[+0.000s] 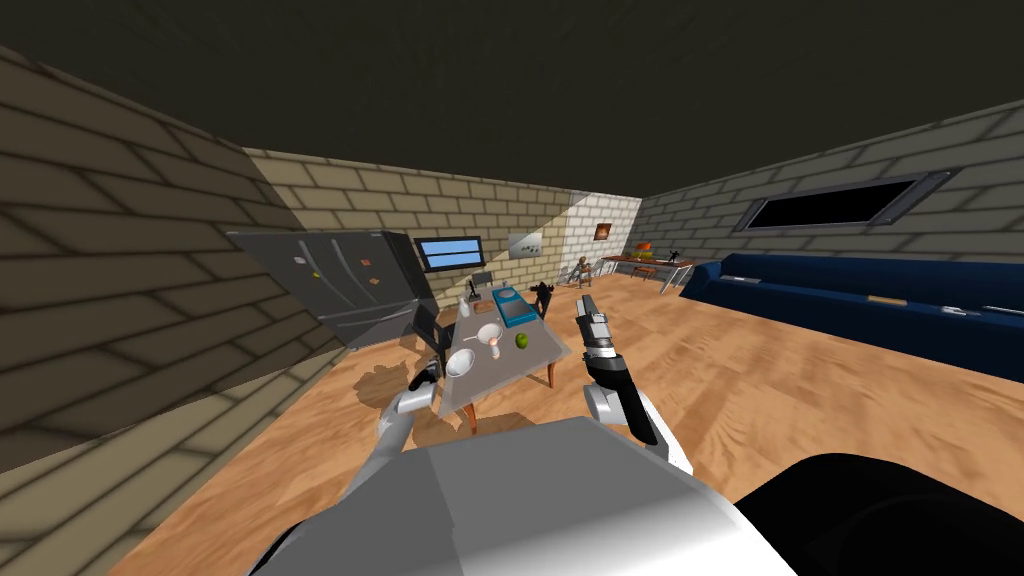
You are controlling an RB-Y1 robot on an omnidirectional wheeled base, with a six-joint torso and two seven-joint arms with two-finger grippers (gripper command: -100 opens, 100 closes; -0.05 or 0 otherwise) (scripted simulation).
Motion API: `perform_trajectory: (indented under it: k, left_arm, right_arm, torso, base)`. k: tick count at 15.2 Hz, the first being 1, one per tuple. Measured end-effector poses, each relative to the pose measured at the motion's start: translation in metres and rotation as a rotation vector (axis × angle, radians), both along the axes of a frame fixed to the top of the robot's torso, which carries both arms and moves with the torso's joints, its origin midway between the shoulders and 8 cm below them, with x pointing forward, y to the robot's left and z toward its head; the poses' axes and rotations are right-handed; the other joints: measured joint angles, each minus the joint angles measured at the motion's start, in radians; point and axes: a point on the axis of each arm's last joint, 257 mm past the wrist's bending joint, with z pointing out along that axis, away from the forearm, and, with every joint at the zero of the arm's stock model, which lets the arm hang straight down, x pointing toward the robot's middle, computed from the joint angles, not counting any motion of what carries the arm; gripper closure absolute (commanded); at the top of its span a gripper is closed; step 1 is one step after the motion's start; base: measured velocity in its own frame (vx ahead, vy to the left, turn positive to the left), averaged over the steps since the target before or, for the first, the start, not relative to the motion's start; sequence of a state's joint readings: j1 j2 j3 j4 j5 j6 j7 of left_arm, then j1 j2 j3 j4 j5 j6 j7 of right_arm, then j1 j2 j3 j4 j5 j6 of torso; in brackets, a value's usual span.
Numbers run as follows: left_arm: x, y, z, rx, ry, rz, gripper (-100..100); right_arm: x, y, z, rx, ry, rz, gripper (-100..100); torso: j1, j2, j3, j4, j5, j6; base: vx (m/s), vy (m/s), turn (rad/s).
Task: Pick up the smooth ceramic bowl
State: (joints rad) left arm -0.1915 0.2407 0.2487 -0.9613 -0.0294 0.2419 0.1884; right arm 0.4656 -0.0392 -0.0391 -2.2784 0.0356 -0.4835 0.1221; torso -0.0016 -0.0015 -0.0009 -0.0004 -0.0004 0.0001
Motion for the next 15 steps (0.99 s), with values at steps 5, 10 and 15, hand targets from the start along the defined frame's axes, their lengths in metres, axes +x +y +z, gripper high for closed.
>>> perform_trajectory:
  k: [5, 10, 15]
  left_arm:
    - [-0.014, -0.010, -0.035, -0.062, 0.112, 0.038, -100]
    - [-0.027, -0.020, -0.064, -0.120, 0.211, 0.068, -100]
    - [-0.044, -0.034, -0.087, -0.171, 0.303, 0.092, -100]
  right_arm:
    - [0.000, 0.000, 0.000, 0.000, 0.000, 0.000, 0]
    - [0.000, 0.000, 0.000, 0.000, 0.000, 0.000, 0]
    - [0.000, 0.000, 0.000, 0.000, 0.000, 0.000, 0]
  torso:
    - [0.000, 0.001, 0.000, 0.000, 0.000, 0.000]
    - [0.000, 0.000, 0.000, 0.000, 0.000, 0.000]
    - [0.000, 0.000, 0.000, 0.000, 0.000, 0.000]
  base:
    - [0.015, -0.015, -0.054]
    - [0.017, -0.013, -0.059]
    - [0.017, -0.012, -0.051]
